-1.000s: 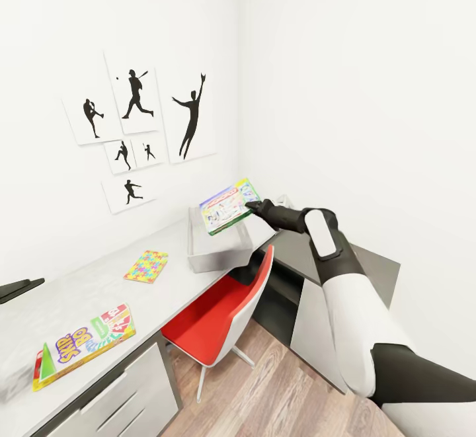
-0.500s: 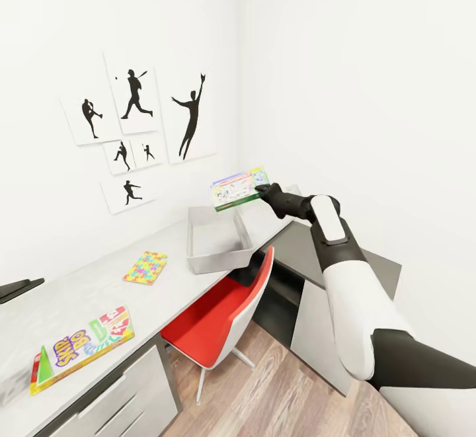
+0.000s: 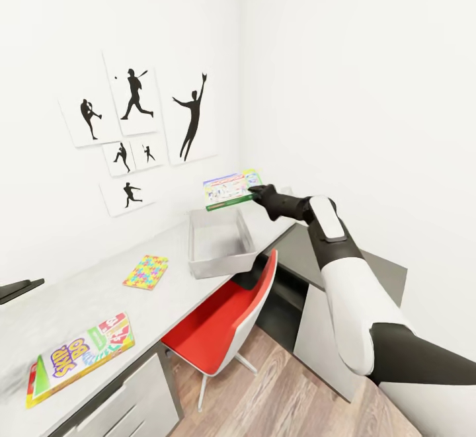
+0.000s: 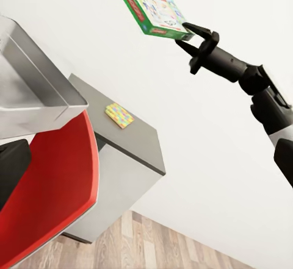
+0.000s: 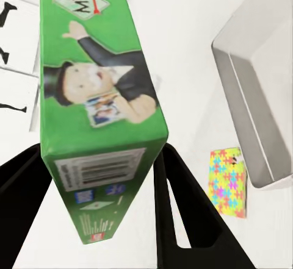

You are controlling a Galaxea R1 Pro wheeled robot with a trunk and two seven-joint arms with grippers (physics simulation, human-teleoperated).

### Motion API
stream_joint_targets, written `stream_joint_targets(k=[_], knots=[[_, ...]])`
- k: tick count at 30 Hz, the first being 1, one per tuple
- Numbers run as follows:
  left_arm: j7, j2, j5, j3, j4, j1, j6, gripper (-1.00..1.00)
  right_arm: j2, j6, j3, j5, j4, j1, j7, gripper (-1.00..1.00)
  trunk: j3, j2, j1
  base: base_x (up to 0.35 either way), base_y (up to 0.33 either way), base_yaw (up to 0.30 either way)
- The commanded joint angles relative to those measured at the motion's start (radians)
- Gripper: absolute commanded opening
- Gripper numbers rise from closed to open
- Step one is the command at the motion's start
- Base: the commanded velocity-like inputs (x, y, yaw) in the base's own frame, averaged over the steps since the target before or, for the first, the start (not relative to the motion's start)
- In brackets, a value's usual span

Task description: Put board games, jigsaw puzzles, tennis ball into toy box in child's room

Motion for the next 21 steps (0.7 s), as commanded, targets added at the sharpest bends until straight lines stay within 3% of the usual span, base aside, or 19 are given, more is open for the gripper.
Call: stream_joint_targets(k=[1,7,12,17,21], knots=[[-0.005,0.0,-0.001,0.0,0.0,-0.001,0.01,1.0,0.001,0.016,-0.006,-0.027,-0.003,-0.001,-0.01,-1.0,-0.002,-0.002,0.001,0.013,0.007,0.0],[-0.005,0.0,0.001,0.0,0.0,0.0,0.01,1.0,0.001,0.038,-0.005,-0.102,-0.017,0.011,-0.008,-1.0,-0.002,-0.002,0.001,0.005,0.003,0.0],[-0.005,0.0,0.001,0.0,0.0,0.0,0.01,1.0,0.001,0.086,-0.013,-0.111,-0.02,0.018,-0.007,-1.0,-0.002,-0.002,0.001,0.0,0.0,0.0],[-0.005,0.0,0.002,0.0,0.0,0.0,0.01,1.0,0.001,0.107,-0.068,-0.118,-0.027,0.032,-0.002,-1.0,-0.002,-0.002,0.001,0.0,0.0,0.0],[-0.005,0.0,0.002,0.0,0.0,0.0,0.01,1.0,0.001,0.104,-0.081,-0.118,-0.063,0.069,0.05,-1.0,-0.002,-0.002,0.001,0.0,0.0,0.0]])
